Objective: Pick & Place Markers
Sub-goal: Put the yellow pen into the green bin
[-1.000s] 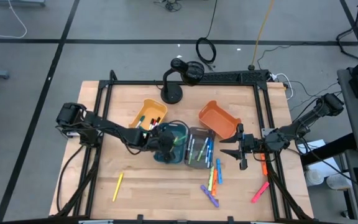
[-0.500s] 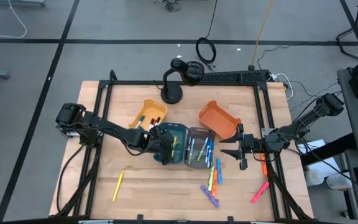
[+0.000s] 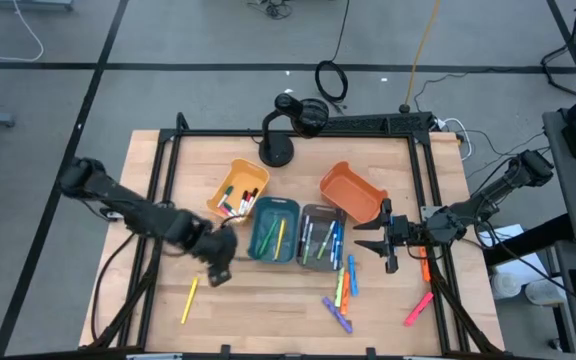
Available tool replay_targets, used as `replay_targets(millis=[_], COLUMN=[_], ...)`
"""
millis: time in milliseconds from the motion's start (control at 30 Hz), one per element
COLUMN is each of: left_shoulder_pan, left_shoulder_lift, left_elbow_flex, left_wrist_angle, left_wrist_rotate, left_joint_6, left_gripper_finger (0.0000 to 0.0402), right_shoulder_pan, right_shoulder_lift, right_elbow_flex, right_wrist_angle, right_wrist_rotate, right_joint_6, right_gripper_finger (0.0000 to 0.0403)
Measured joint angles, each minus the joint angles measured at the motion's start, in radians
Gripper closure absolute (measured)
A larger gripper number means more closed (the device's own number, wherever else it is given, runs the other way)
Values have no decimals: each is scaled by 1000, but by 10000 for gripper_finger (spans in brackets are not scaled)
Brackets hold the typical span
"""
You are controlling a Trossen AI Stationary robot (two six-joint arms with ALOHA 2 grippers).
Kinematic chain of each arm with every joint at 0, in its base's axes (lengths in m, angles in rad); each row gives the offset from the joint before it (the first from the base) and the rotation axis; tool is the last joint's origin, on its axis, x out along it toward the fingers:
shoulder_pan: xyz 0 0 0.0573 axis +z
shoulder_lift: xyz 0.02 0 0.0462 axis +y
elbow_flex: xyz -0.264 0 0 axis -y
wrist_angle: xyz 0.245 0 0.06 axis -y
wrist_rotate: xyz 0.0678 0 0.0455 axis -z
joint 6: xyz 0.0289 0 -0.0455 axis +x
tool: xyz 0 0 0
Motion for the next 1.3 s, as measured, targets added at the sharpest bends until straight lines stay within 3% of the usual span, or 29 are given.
replay_targets(millis=[333,467,600,900,1300], left_shoulder_pan=[-345,-391,-409,-517,-544], left_shoulder_lift=[78,127,133,135,223], left_elbow_flex=[-25,-52,-89,-178,-214], left_wrist_angle=[-96,-96,-53,150,217], left_wrist_rotate=[-21,88,128,-89,-2], left_joint_6=[-853,-909,-1004,-1310,-1379], left_gripper_finger=[167,167,167,167,167], right_shoulder_pan=[0,0,0,0,0], right_shoulder_lift=[0,0,0,0,0], right_elbow_flex=[0,0,0,0,0], right_wrist_angle=[0,12,37,146,174], right_wrist_rotate=[0,0,0,0,-1], right_joint_6=[11,10,-8,-126,-158], right_gripper_finger=[248,248,248,248,248])
